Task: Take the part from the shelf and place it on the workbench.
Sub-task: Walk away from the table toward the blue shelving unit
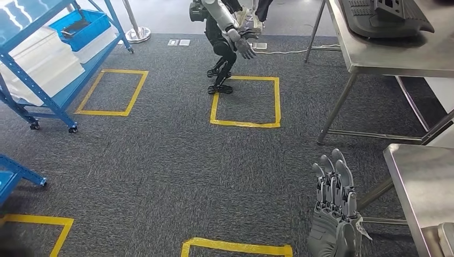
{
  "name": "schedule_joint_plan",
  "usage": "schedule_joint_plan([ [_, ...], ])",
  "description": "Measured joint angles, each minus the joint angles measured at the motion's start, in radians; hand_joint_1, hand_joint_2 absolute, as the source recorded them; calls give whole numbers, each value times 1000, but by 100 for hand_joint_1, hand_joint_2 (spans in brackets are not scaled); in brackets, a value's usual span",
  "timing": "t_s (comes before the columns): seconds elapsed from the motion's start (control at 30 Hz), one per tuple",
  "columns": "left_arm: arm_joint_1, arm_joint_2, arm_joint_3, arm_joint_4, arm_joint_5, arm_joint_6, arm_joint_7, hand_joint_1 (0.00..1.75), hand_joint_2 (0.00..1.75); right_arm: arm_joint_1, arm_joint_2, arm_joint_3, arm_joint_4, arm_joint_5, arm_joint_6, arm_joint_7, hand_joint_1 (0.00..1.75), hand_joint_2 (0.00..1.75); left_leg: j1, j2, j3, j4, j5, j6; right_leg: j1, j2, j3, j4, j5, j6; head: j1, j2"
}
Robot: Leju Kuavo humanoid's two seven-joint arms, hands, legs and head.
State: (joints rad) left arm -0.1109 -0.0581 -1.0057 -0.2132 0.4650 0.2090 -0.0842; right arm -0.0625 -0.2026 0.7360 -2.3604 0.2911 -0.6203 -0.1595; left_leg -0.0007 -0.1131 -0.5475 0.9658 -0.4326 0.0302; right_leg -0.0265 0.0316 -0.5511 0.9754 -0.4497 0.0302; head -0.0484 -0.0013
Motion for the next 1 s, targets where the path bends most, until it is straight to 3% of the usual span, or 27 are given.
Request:
schedule_joint_plan([
  [0.07, 0, 1, 0, 0, 0, -7, -6, 0, 0, 1, 0, 0, -1, 1, 2, -1, 0, 0, 0, 58, -41, 88, -45, -9, 1, -22, 2, -1, -1, -10, 0, 0],
  [0.1, -2, 2, 0, 0, -1, -16, -14, 0, 0, 2, 0, 0, -1, 4, 4, -2, 0, 0, 0, 81, -79, 159, -76, -13, 3, -34, 3, -1, -3, -14, -1, 0],
  [0.17, -4, 12, 0, 0, -1, -43, -37, 0, 0, 3, 0, 0, -1, 13, 8, -4, 0, 0, 2, 94, -143, 277, -115, -18, 7, -62, 5, -1, -8, -18, 0, 0],
  [0.2, -4, 20, 0, 0, 0, -57, -48, 0, 0, 3, 0, 0, -1, 18, 9, -4, 0, 0, 3, 95, -153, 291, -111, -17, 8, -76, 7, -1, -10, -18, 0, 0],
  [0.27, -1, 34, 0, 0, 0, -73, -61, 0, 0, 3, 0, 0, -1, 26, 10, -4, 0, 0, 0, 108, -109, 198, -58, -10, 10, -101, 14, -1, -16, -18, 0, 0],
  [0.33, -2, 43, 0, 0, 0, -76, -66, 0, 0, 3, 0, 0, -1, 30, 10, -3, 0, 0, -12, 159, -35, 51, -1, 6, 12, -124, 23, -2, -23, -13, 0, 0],
  [0.4, -5, 48, 0, 0, 0, -75, -68, 0, 0, 4, 0, 0, -1, 31, 10, -2, 0, 0, -25, 191, -5, -14, 13, 19, 12, -143, 30, -3, -30, -4, 0, 0],
  [0.47, -5, 52, 0, 0, 0, -74, -68, 0, 0, 4, 0, 0, -1, 31, 10, -1, 0, 0, -27, 169, -2, -21, 15, 27, 10, -160, 37, -7, -35, 6, 0, 0],
  [0.53, -1, 56, 0, 0, 0, -73, -68, 0, 0, 7, 1, 1, -1, 31, 11, -1, 0, 0, -21, 144, 9, -35, 25, 35, 8, -128, 36, 19, -57, 13, 0, 0],
  [0.6, -3, 59, 0, 0, 1, -73, -68, 0, 0, 13, 0, 1, -1, 30, 12, -1, 0, 0, -14, 120, 16, -42, 30, 41, 6, -65, -9, 128, -116, 17, 1, 0],
  [0.67, -6, 60, 0, 0, 1, -75, -68, 0, 0, 18, 0, 1, -1, 30, 12, 0, 0, 0, -13, 92, 17, -42, 28, 44, 6, -40, -78, 258, -165, 21, 1, 0],
  [0.7, -6, 60, 0, 0, 1, -76, -68, 0, 0, 20, -1, 1, -1, 29, 13, 0, 0, 0, -12, 76, 18, -41, 27, 43, 5, -38, -97, 284, -164, 24, 1, 0],
  [0.73, -4, 60, -1, 0, 1, -77, -68, 0, 0, 20, -1, 1, -1, 29, 13, 0, 0, 0, -10, 60, 21, -40, 26, 41, 4, -36, -97, 268, -141, 26, 1, 0],
  [0.77, -3, 60, -1, 0, 1, -78, -68, 0, 0, 20, -1, 1, -1, 27, 13, 0, 0, 0, -7, 44, 24, -37, 23, 36, 2, -30, -77, 213, -102, 29, 1, 0],
  [0.83, -3, 61, -1, 0, 1, -79, -68, 0, 0, 22, -1, 1, -1, 23, 15, 1, 0, 0, -3, 14, 22, -25, 12, 23, -8, 16, -21, 74, -33, 37, 2, 0],
  [0.9, -4, 63, -1, 0, 1, -80, -68, 0, 0, 22, -2, 1, 0, 19, 18, 3, 0, 0, -3, -8, 11, -13, 5, 12, -12, 47, 0, 15, -14, 31, 2, 0],
  [0.97, -1, 65, -1, 0, 1, -81, -68, 0, 0, 22, -2, 1, 0, 15, 20, 4, 0, 0, 0, -25, 3, -10, 5, 7, -9, 27, -3, 17, -16, 14, 1, 0],
  [1.0, 1, 66, -1, 0, 1, -82, -68, 0, 0, 22, -2, 1, 0, 14, 21, 3, 0, 0, 0, -18, 0, -5, 2, 4, -7, 16, -1, 16, -17, 7, 0, 0],
])
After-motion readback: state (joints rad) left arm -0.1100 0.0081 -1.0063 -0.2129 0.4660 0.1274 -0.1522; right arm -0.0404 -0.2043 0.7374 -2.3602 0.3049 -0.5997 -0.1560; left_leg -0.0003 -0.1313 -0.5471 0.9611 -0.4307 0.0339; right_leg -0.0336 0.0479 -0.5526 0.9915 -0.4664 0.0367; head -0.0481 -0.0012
